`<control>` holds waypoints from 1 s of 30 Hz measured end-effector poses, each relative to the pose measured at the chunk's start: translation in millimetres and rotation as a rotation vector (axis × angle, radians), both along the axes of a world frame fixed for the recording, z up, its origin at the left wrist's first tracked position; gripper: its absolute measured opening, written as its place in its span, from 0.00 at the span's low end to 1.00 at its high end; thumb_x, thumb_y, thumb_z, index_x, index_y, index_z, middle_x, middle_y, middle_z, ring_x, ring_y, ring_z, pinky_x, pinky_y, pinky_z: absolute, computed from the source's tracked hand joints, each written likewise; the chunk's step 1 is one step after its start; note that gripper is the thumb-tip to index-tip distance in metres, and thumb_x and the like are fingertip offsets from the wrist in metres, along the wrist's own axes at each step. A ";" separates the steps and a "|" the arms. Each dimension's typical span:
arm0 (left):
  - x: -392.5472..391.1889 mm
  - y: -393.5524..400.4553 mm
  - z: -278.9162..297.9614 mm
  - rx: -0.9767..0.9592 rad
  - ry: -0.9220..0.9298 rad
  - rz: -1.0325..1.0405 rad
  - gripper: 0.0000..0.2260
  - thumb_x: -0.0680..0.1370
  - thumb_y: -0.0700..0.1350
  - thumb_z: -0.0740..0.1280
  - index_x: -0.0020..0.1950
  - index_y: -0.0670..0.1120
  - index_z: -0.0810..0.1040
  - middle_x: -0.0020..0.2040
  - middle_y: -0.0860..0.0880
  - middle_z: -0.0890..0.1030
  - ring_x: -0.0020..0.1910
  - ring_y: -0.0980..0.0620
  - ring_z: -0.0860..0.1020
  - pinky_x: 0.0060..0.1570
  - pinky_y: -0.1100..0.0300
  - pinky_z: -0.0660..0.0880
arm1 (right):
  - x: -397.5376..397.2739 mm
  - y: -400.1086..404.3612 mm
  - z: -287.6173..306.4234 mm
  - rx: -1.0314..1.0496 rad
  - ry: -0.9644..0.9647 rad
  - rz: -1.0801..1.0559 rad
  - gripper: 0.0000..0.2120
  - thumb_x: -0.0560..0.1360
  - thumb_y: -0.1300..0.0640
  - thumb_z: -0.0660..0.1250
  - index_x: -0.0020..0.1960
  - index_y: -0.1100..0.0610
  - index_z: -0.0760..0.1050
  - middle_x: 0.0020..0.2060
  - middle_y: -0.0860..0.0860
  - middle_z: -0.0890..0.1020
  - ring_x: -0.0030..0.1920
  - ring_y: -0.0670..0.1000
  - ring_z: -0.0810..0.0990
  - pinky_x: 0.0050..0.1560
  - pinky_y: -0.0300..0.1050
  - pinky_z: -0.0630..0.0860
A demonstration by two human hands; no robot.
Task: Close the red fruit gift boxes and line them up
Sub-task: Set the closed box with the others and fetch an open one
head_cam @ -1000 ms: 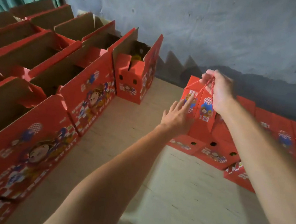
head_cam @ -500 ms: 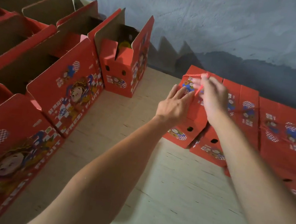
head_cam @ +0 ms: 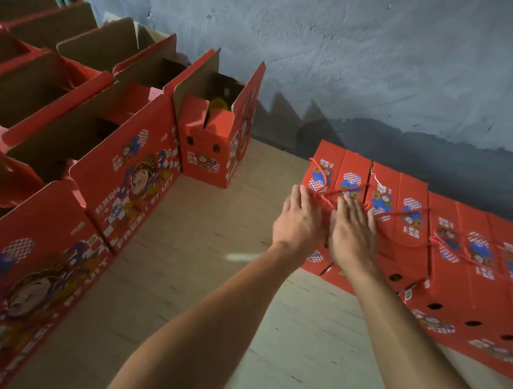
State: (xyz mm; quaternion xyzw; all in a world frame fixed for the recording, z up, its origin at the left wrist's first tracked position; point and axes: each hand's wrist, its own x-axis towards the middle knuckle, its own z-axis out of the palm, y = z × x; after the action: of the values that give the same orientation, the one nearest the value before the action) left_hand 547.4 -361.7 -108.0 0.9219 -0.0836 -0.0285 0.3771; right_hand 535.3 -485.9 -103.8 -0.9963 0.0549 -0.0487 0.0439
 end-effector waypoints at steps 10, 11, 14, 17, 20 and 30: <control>16.3 25.4 3.8 0.013 0.090 -0.079 0.28 0.85 0.56 0.55 0.84 0.49 0.52 0.83 0.46 0.57 0.74 0.39 0.70 0.68 0.46 0.71 | 11.4 17.6 31.1 -0.299 0.162 0.001 0.24 0.83 0.56 0.54 0.78 0.61 0.61 0.78 0.58 0.64 0.78 0.58 0.63 0.74 0.60 0.65; 21.2 33.8 7.4 0.040 0.101 -0.102 0.27 0.84 0.56 0.55 0.82 0.51 0.55 0.80 0.46 0.63 0.71 0.39 0.73 0.66 0.45 0.73 | 18.2 17.6 42.0 -0.373 0.156 0.036 0.22 0.82 0.55 0.57 0.74 0.60 0.67 0.73 0.57 0.72 0.73 0.58 0.70 0.68 0.59 0.70; 38.0 65.9 19.8 0.098 0.008 -0.018 0.23 0.83 0.57 0.58 0.76 0.51 0.64 0.70 0.45 0.72 0.63 0.41 0.77 0.59 0.45 0.77 | 44.2 31.3 72.2 -0.359 0.038 0.195 0.19 0.83 0.48 0.58 0.69 0.55 0.73 0.64 0.54 0.80 0.64 0.59 0.78 0.59 0.55 0.75; 68.1 101.6 35.1 0.081 -0.105 0.194 0.22 0.82 0.54 0.60 0.74 0.47 0.66 0.70 0.45 0.73 0.65 0.41 0.76 0.60 0.47 0.74 | 67.4 63.5 87.9 -0.102 -0.041 0.345 0.20 0.84 0.48 0.58 0.75 0.50 0.70 0.66 0.53 0.81 0.64 0.60 0.78 0.56 0.54 0.76; 103.3 133.2 47.1 0.035 -0.153 0.300 0.21 0.81 0.52 0.63 0.73 0.48 0.66 0.68 0.44 0.73 0.64 0.42 0.75 0.59 0.45 0.76 | 83.7 102.3 92.9 0.078 -0.043 0.463 0.24 0.83 0.50 0.60 0.79 0.47 0.64 0.73 0.50 0.75 0.69 0.58 0.75 0.59 0.55 0.78; 177.4 154.5 53.1 -0.168 -0.061 0.413 0.14 0.84 0.52 0.64 0.63 0.43 0.76 0.55 0.47 0.81 0.50 0.46 0.81 0.47 0.54 0.79 | 124.0 138.3 74.5 0.163 -0.065 0.446 0.27 0.82 0.52 0.62 0.80 0.46 0.60 0.63 0.58 0.81 0.54 0.62 0.82 0.42 0.47 0.70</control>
State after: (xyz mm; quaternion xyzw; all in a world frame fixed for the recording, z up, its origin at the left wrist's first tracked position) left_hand 724.8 -207.2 -54.9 0.8853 0.0933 0.0843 0.4478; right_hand 659.3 -347.5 -29.3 -0.9750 -0.1640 -0.0650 0.1355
